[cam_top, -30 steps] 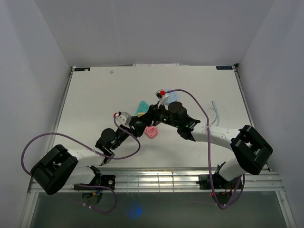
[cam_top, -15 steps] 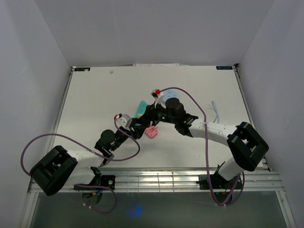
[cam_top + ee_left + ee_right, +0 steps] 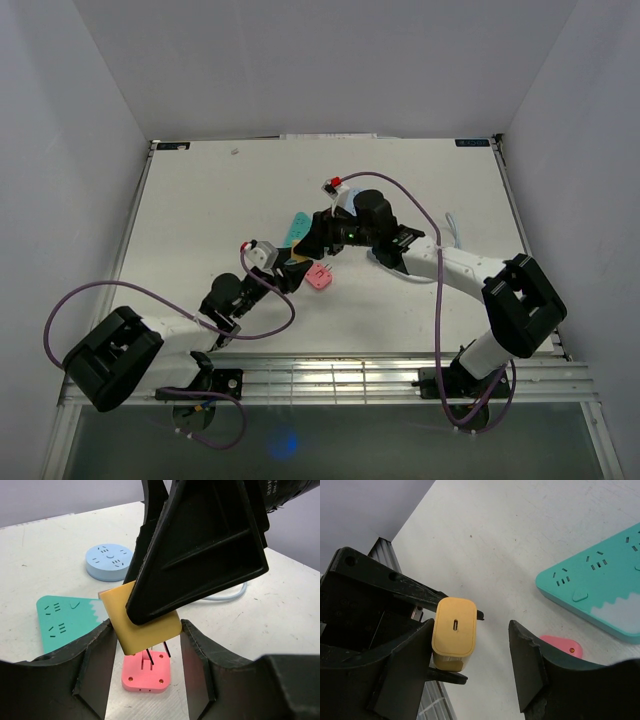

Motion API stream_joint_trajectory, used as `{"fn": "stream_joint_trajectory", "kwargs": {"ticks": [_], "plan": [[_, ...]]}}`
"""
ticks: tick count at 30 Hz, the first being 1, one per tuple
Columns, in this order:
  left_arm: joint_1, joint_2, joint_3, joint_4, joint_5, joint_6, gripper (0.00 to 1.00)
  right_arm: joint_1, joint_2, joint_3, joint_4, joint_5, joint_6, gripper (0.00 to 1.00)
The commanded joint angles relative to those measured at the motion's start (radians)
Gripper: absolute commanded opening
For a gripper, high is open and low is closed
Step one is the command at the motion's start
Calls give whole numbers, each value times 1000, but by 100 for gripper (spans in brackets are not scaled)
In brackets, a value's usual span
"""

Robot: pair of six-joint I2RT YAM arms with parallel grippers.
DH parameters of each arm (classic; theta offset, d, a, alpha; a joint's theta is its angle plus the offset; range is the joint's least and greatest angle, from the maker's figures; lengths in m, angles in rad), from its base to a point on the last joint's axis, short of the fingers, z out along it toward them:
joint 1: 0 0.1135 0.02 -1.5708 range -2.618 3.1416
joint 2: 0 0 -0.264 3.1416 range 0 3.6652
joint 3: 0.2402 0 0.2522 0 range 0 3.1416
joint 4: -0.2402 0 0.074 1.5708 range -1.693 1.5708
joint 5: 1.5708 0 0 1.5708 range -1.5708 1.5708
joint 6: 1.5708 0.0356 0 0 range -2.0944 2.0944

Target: Insert the plug

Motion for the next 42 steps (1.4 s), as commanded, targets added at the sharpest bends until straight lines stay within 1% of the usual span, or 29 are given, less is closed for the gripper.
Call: {"fn": "stream_joint_trajectory", "kwargs": {"ticks": [1, 6, 9, 10, 12, 13, 16, 17, 18, 19, 20, 23, 24, 27, 30, 31, 33, 34, 35, 36, 37, 38, 39, 41, 42], "plan": [[-4, -2, 7, 29, 23, 9, 27, -17, -15, 41, -30, -44, -28, 66], [-7, 15, 14, 17, 24, 9, 26, -22, -16, 40, -30, -63, -32, 61], [-7, 18, 18, 14, 18, 9, 26, -25, -21, 38, -26, -72, -35, 54], [-9, 19, 21, 12, 15, 9, 26, -25, -22, 40, -26, -74, -37, 49], [-9, 22, 22, 9, 15, 8, 26, -26, -22, 40, -27, -78, -38, 44], [-9, 24, 24, 8, 15, 9, 26, -28, -21, 40, -27, -86, -38, 39], [-9, 30, 27, 5, 14, 8, 26, -28, -18, 41, -26, -94, -38, 30], [-9, 29, 27, 5, 11, 8, 26, -30, -18, 41, -24, -94, -38, 25], [-9, 30, 25, 3, 9, 8, 26, -31, -21, 40, -22, -94, -38, 10], [-9, 29, 27, 3, 9, 8, 26, -30, -22, 40, -22, -89, -38, 8], [-9, 27, 25, 3, 9, 4, 28, -33, -25, 35, -22, -83, -41, 8], [-9, 22, 24, 5, 3, -8, 44, -39, -42, 11, -9, -55, -43, 8], [-9, 19, 19, 9, -8, -9, 55, -49, -53, 5, -6, -45, -43, 8], [-9, 4, -2, 40, -29, -23, 66, -88, -88, -40, 13, 26, -41, 8], [-9, -31, -16, 43, -43, -49, 71, -137, -122, -80, 17, 131, -40, 8], [-9, -42, -18, 35, -48, -61, 75, -149, -130, -89, 17, 159, -40, 8], [-9, -74, -13, -1, -63, -104, 81, -172, -143, -107, 8, 243, -45, 8], [-9, -85, -9, -21, -71, -120, 86, -177, -145, -110, 8, 270, -52, 8], [-9, -96, -6, -56, -75, -135, 87, -180, -147, -112, -5, 297, -58, 8], [-9, -112, 4, -78, -83, -159, 91, -181, -147, -112, -10, 366, -69, 8], [-9, -119, 8, -96, -116, -170, 93, -181, -147, -115, -12, 403, -78, 8], [-9, -123, 14, -127, -121, -180, 96, -183, -145, -118, -12, 450, -86, 8], [-9, -126, 19, -141, -126, -184, 97, -181, -143, -121, -13, 537, -87, 8], [-9, -129, 34, -181, -141, -206, 98, -183, -136, -136, -4, 618, -91, 8], [-9, -126, 39, -185, -144, -209, 98, -183, -133, -143, 16, 685, -88, 8]]}}
